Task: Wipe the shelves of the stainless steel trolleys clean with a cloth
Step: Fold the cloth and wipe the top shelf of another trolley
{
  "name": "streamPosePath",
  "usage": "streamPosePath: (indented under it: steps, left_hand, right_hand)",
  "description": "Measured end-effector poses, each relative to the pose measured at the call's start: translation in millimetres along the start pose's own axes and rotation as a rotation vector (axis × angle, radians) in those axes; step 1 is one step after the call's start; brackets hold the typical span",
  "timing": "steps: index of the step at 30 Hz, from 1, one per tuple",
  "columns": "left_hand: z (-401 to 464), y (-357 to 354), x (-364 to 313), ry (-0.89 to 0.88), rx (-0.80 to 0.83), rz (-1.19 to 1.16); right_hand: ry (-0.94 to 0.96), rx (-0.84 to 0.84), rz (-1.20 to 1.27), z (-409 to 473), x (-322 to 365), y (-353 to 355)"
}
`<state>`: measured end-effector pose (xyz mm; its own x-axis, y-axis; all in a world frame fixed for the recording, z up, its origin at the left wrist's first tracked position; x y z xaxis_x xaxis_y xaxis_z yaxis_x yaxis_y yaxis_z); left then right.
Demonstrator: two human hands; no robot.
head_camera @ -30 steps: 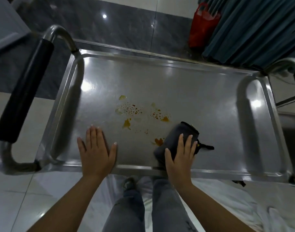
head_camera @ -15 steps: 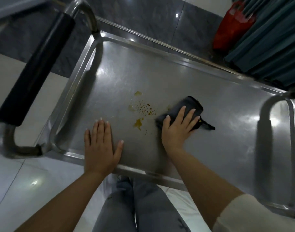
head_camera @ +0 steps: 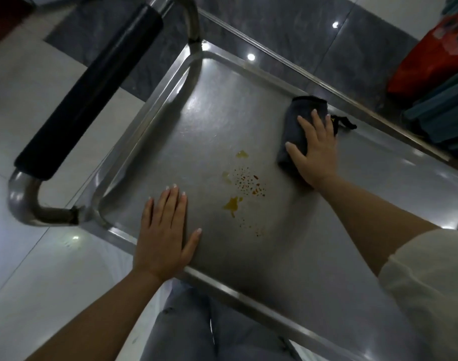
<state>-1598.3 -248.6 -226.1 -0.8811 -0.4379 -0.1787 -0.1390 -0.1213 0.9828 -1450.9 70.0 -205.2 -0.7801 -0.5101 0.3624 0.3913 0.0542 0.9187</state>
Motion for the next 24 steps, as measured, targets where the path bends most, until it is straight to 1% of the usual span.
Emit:
streamPosePath:
  steps: [3,6,11,13,15,20,24]
  left_hand:
    - [0,-2,1,-0.005,-0.008,-0.002]
    - [0,-2,1,0.002,-0.011,-0.006]
    - [2,1,0,0.005,-0.01,-0.015]
    - [3,0,-1,-0.001,-0.008,-0.011]
    - [2,-1,0,-0.004,-0.006,-0.012]
    - [1,0,-1,-0.023,-0.003,-0.016]
    - [2,6,-2,-0.012,0.022,0.004]
  right_hand:
    - [0.157,0.089,0.039,25,4,2]
    - [0.248,0.152,0.045,30,8,4]
    - [0.358,0.25,0.087,0,23,5]
    - [0.361,0.229,0.122,-23,30,7]
    - [0.309,0.178,0.153,-51,36,9]
    - [0.091,0.082,0.205,-128,56,13]
    - [-0.108,-0.009,0.171,-188,78,10]
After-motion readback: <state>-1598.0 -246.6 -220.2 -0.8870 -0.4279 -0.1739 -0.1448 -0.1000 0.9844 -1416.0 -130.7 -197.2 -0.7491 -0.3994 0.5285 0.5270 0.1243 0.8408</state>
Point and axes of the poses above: each hand's wrist, its own z-axis towards the middle knuckle, its own y-axis out of the back of the hand, x = y × z, the point moved 7 cm from there along z, towards the middle knuckle, and after that the axes turned 15 degrees about -x, right-handed, at the moved point
